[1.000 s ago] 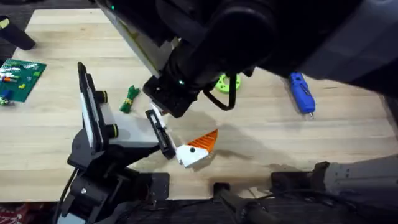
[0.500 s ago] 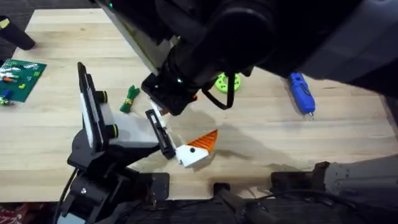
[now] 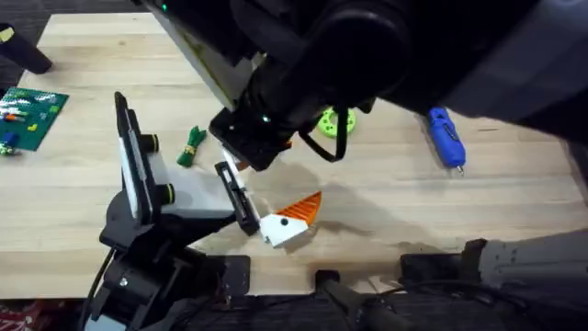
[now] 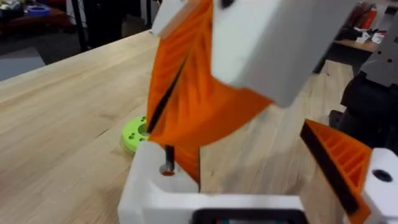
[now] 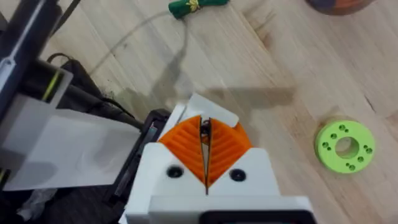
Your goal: Pick up the gripper from the table and insert it into the empty holder that is missing its gripper. Then pick up a screw, insert it into the mounting hole, and use the screwdriver to tighten it. Finally, clean up the table by picking up the vegetable and placing it into the bucket.
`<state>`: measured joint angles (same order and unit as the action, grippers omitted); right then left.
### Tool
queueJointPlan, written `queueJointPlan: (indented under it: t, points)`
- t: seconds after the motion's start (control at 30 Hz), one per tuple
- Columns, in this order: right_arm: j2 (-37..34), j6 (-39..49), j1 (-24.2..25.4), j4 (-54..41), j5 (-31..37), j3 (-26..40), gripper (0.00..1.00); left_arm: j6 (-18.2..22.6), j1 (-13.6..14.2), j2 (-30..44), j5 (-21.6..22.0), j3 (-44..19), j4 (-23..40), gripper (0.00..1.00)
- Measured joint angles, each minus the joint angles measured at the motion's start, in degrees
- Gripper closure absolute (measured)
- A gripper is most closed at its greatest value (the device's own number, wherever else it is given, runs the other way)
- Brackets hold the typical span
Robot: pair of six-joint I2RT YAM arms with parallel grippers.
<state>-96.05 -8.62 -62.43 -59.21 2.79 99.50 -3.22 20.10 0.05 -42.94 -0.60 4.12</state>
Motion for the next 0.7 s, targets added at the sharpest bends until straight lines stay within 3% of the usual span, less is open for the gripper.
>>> queueJointPlan:
  t: [0.7]
  points:
    - [0.0,-0.6,0.0,-1.2,0.0,0.0,0.995,0.0,0.0,0.0,-0.2,0.0,0.0,0.016]
